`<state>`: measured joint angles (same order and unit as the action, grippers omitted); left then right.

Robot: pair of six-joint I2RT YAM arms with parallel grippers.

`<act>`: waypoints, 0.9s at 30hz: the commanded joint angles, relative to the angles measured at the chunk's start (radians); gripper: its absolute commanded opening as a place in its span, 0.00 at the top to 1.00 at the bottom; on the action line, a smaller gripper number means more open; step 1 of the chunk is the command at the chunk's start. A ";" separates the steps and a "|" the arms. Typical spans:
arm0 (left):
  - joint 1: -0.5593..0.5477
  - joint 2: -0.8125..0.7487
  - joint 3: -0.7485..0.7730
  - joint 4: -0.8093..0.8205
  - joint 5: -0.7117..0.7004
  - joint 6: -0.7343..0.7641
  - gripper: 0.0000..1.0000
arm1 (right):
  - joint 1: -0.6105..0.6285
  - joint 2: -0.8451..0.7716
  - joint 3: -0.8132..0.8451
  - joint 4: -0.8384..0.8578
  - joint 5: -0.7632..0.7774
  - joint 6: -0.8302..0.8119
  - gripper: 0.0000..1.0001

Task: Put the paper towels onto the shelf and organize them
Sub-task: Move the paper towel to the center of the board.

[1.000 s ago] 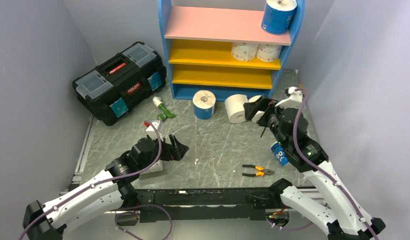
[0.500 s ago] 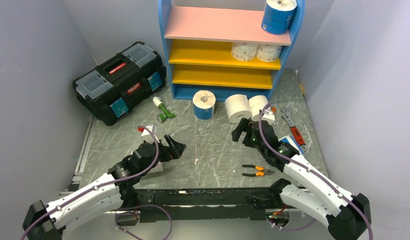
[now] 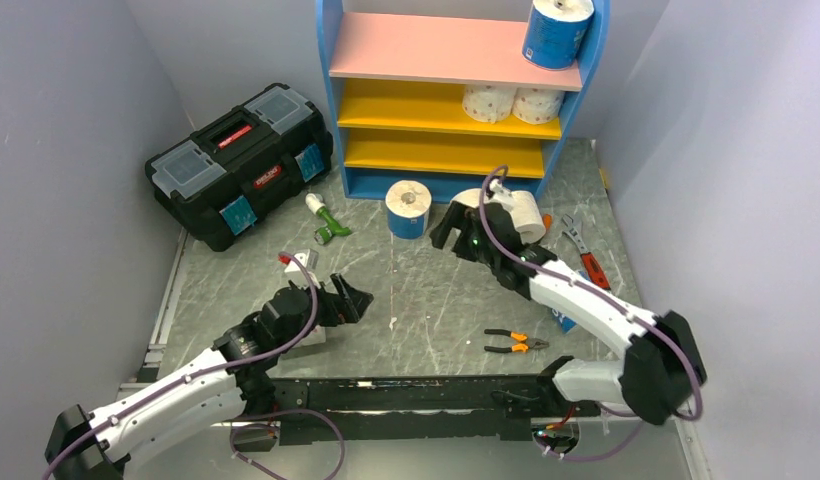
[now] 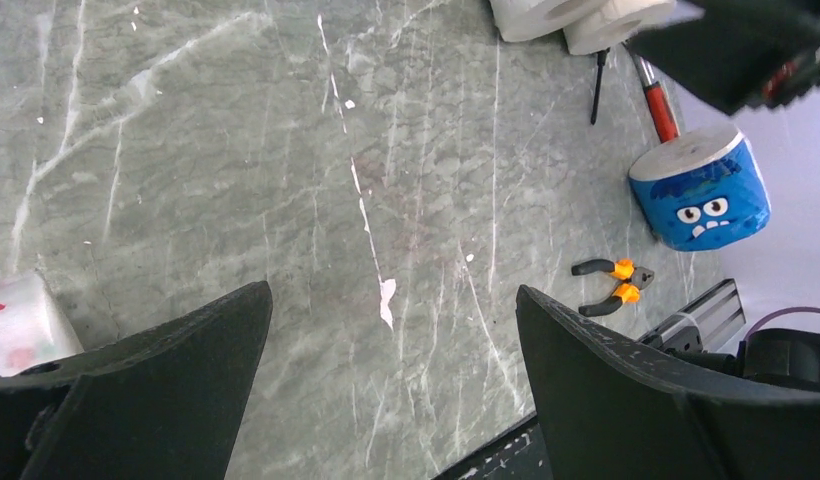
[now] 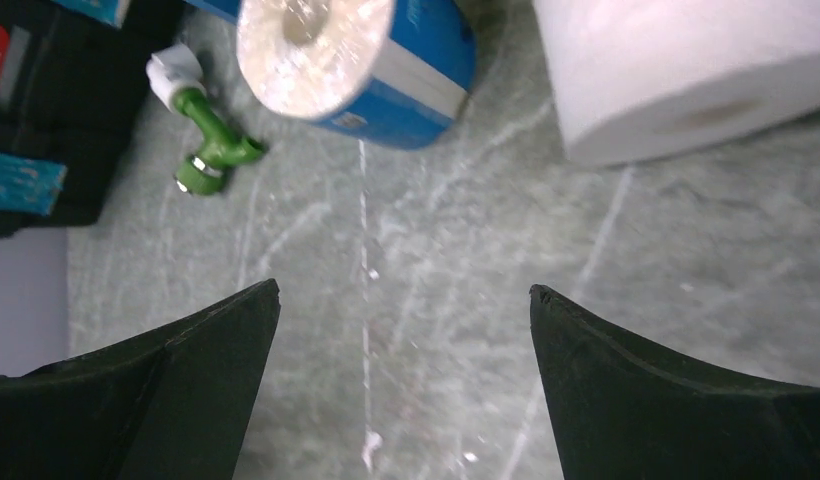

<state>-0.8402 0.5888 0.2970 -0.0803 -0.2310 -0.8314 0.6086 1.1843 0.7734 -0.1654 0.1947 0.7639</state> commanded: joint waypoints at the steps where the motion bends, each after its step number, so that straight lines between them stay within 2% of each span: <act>1: 0.000 0.006 0.035 -0.058 0.016 0.043 0.01 | 0.004 0.146 0.121 0.076 0.031 0.121 0.03; 9: 0.001 -0.072 0.006 -0.086 0.006 0.022 0.01 | 0.006 0.294 0.178 0.133 0.112 0.354 0.06; 14: 0.001 -0.109 -0.009 -0.105 -0.009 0.012 0.01 | 0.009 0.392 0.250 0.133 0.114 0.428 0.07; 20: 0.001 -0.138 -0.013 -0.125 -0.021 0.018 0.01 | 0.009 0.437 0.270 0.207 0.122 0.440 0.07; 27: 0.001 -0.133 -0.014 -0.123 -0.035 0.017 0.01 | 0.007 0.534 0.375 0.150 0.144 0.467 0.08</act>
<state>-0.8402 0.4534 0.2916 -0.1982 -0.2344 -0.8246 0.6132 1.6764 1.0649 -0.0265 0.2993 1.1980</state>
